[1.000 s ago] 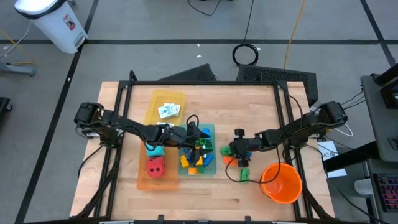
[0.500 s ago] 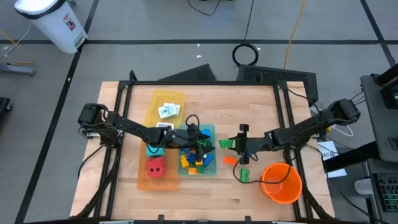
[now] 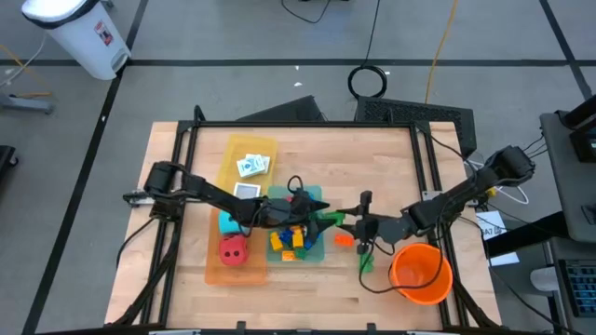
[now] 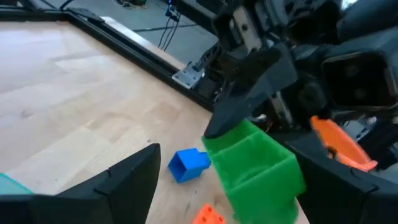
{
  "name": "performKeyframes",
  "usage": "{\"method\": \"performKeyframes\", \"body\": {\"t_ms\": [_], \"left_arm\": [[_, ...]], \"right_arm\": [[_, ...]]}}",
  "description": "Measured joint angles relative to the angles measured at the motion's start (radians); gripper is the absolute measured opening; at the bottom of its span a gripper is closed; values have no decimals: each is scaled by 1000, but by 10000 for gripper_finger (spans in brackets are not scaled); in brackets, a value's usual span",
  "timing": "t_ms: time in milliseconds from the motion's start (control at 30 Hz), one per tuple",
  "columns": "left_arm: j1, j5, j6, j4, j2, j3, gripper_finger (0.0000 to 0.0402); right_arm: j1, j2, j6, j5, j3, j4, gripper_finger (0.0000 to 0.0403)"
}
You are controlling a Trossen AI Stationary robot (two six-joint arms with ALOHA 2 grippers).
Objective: Pick & Place Toys
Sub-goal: Put the green game piece into the green bin
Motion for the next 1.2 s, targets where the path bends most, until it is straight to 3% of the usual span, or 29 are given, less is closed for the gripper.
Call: {"method": "performKeyframes", "body": {"t_ms": [300, 400, 567, 600, 800, 1000, 1200], "left_arm": [[-2, 28, 5, -79, 76, 117, 322], [-2, 28, 4, -120, 76, 130, 276], [3, 23, -18, -115, 75, 130, 157], [6, 27, -25, -117, 74, 130, 151], [21, 112, 20, -181, 19, 125, 151], [-9, 32, 73, -288, -53, 126, 151], [-29, 6, 113, -372, -86, 124, 151]], "right_arm": [[-8, 42, -43, 1, 1, 35, 129], [-8, 41, -43, 1, 1, 41, 130], [-8, 41, -48, 7, 1, 39, 131], [-8, 41, -50, 12, 1, 35, 133], [7, 32, 41, 4, 3, 30, 174], [16, -16, 107, -13, -2, -82, 215], [15, -121, 167, -8, -1, -203, 224]]}}
